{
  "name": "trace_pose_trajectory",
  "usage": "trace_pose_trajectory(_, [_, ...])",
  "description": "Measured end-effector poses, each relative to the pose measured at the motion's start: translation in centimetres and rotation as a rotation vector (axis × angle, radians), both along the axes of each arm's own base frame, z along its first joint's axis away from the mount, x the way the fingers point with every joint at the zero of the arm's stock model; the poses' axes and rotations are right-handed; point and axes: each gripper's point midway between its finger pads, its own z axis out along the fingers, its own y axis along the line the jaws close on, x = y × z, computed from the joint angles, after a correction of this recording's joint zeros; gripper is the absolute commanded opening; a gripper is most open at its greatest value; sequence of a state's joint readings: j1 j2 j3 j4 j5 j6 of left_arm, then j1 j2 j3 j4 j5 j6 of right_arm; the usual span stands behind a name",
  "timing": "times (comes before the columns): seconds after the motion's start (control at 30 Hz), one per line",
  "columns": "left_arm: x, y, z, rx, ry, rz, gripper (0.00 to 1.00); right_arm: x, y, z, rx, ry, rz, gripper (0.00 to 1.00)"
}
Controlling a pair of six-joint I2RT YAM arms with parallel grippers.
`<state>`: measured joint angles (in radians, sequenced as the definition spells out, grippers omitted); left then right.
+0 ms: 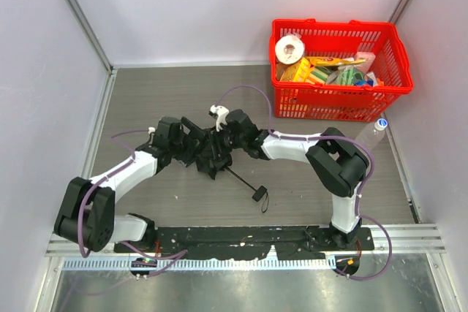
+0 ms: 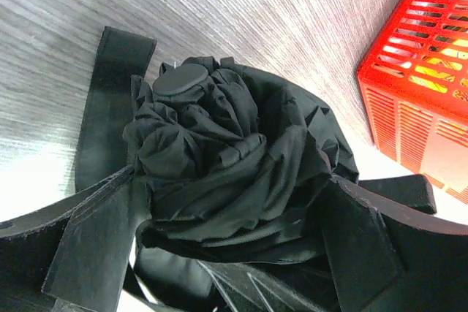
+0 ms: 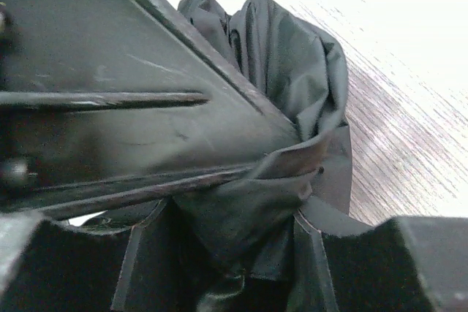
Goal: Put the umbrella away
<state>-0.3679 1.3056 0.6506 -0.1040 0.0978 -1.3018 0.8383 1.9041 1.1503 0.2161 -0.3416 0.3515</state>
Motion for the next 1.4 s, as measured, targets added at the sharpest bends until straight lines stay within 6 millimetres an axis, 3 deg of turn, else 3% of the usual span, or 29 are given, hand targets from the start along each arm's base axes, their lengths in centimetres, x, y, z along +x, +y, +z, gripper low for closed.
trace_pose_trajectory(0.3, [0.6,-0.7,-0.9,-0.019,0.008,-0.018,0.61,0.0,0.3,0.5,0.014,-0.013,0.017,0.01])
trace_pose_trajectory(0.53, [0.8,-0.8,-0.8,-0.015,0.003,-0.022,0.02,0.0,0.2,0.8,0.03,-0.022,0.049,0.01])
trace_pose_trajectory(0.6, [0.8,-0.8,-0.6,-0.014,-0.002,-0.024,0.0,0.1,0.1,0.7,0.029,-0.022,0.053,0.01])
trace_pose_trajectory(0.67, [0.8,-0.7,-0.4,-0.009,-0.008,-0.028,0.0,0.0,0.1,0.8,0.029,-0.019,0.057,0.2])
trace_pose_trajectory(0.7, [0.7,-0.7,-0.3,-0.009,-0.008,-0.031,0.0,-0.1,0.0,0.9,0.028,-0.017,0.058,0.39])
trace_pose_trajectory(0.83, [0.7,-1.1,0.8,-0.031,-0.034,-0.037,0.0,0.0,-0.3,1.9,0.004,-0.005,0.037,0.77])
trace_pose_trajectory(1.07, [1.1,-3.1,4.6,-0.163,-0.126,-0.085,0.0,-0.6,-2.8,6.4,-0.043,0.036,-0.096,0.8])
trace_pose_trajectory(1.3, [3.3,-2.2,8.3,-0.273,-0.231,-0.023,0.0,-1.9,-8.0,16.4,0.076,0.032,-0.272,0.82])
trace_pose_trajectory(1.4, [4.2,-1.9,10.0,-0.316,-0.268,0.007,0.0,-1.4,-11.7,19.9,0.137,0.027,-0.406,0.91])
